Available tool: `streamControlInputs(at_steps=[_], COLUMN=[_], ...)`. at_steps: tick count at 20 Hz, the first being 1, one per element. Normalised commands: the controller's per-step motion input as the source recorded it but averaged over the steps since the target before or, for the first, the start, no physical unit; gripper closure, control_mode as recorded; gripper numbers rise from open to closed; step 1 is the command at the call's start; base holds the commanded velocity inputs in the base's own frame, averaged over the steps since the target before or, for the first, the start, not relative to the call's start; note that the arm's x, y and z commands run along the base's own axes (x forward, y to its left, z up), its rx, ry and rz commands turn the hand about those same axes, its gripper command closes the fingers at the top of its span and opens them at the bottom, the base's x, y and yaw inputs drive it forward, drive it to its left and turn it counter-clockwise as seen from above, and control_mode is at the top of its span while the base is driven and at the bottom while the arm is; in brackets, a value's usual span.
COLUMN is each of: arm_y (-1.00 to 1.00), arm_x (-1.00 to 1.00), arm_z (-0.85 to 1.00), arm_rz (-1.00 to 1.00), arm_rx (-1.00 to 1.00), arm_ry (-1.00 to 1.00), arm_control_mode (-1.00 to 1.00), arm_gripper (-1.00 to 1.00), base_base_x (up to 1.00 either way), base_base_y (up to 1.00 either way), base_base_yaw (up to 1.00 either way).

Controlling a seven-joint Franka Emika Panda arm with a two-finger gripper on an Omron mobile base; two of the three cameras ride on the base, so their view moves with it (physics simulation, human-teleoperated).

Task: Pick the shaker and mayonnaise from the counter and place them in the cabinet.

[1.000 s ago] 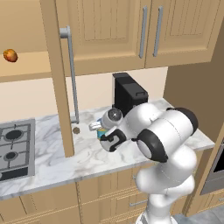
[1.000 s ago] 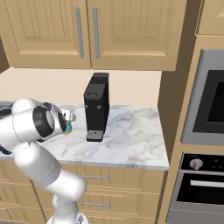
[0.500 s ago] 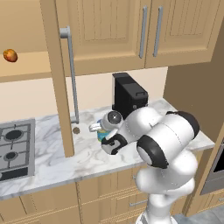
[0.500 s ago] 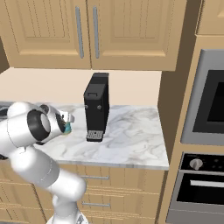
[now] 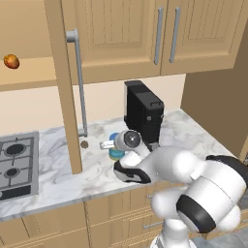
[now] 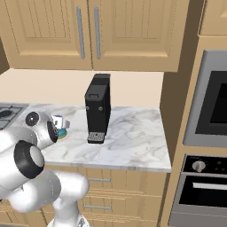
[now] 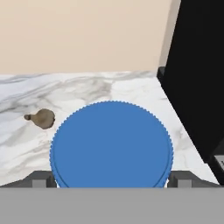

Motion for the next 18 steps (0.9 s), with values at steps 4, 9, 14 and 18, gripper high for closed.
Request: streamControlInputs(at_steps=[4, 9, 14, 18], arm_y=[0.00, 0.00, 0.00, -0.01], arm_x=[-0.49, -0.48, -0.61, -0.71], arm_z=[0.85, 0.84, 0.71, 0.62], arm_rz=[0.00, 0.00, 0.00, 0.00], arm_rx=[0.00, 0.00, -0.01, -0.04], arm_ry=[0.10, 0.16, 0.18, 0.19], arm_control_mode=[-1.00, -1.00, -1.00, -1.00], arm_gripper=[1.00, 1.00, 1.00, 1.00], base_base_x=[0.00, 0.00, 0.00, 0.00], base_base_y=[0.00, 0.00, 0.00, 0.00], base_base_yaw=[0.00, 0.00, 0.00, 0.00])
